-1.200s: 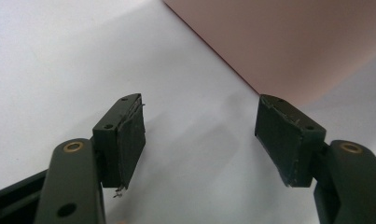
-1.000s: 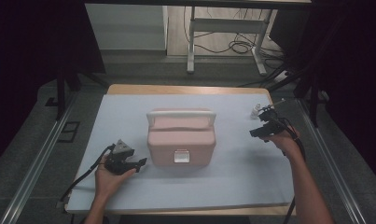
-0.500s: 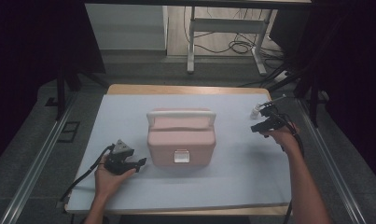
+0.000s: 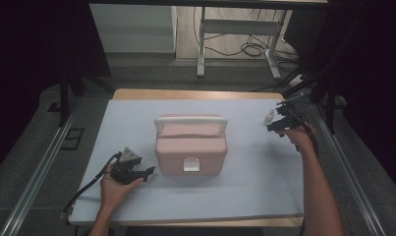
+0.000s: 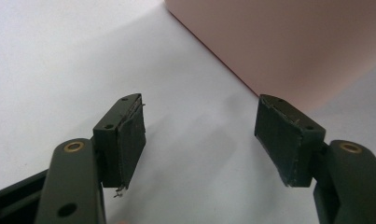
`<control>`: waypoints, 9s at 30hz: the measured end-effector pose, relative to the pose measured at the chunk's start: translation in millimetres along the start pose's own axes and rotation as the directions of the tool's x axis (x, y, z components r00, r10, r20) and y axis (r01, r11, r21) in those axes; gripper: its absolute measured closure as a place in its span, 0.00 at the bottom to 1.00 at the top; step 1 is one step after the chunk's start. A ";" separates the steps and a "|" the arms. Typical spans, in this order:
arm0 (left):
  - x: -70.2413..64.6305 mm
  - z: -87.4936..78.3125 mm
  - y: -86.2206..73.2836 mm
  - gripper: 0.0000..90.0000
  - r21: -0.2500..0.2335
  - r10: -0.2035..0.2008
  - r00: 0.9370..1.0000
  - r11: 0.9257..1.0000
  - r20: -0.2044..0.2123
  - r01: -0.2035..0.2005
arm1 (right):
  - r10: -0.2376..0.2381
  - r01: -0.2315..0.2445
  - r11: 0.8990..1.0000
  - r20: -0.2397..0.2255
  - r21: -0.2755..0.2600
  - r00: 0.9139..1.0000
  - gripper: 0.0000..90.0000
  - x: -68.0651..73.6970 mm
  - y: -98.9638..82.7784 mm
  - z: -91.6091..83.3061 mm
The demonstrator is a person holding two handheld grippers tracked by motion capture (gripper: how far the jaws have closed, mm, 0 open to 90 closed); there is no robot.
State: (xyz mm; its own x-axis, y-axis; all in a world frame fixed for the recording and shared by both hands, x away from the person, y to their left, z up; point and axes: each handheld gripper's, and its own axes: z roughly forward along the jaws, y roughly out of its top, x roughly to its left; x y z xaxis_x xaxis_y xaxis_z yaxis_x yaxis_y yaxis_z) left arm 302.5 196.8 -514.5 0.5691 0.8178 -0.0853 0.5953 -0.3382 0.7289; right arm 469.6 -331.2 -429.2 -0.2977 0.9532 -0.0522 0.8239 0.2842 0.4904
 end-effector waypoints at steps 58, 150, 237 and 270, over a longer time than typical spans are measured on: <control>-3.7 0.2 -3.4 0.37 0.017 0.015 1.000 1.000 -0.012 -0.015 | 0.059 -0.059 0.998 -0.010 0.035 0.998 0.67 -23.3 52.4 71.6; -8.0 -1.7 4.1 0.38 0.004 0.014 1.000 1.000 0.011 -0.014 | -0.263 0.257 0.965 -0.229 -0.059 0.937 0.67 78.9 -66.8 -2.4; -9.1 -1.5 4.0 0.38 -0.004 0.020 1.000 1.000 0.009 -0.020 | -0.298 0.189 0.916 -0.282 -0.355 0.912 0.55 97.1 -78.6 -60.8; -9.5 -2.1 4.0 0.37 -0.002 0.012 1.000 1.000 0.010 -0.012 | -0.336 0.210 0.912 -0.347 -0.353 0.876 0.54 126.7 -132.2 -15.5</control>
State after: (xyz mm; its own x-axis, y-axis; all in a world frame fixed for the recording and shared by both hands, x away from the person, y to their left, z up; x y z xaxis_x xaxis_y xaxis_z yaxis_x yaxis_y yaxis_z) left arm 298.2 188.6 -509.4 0.5818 0.8091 -0.0833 0.5871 -0.3469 0.7314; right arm 315.4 -249.6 -487.1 -0.7045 0.7037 0.0915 0.5187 0.4226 0.7432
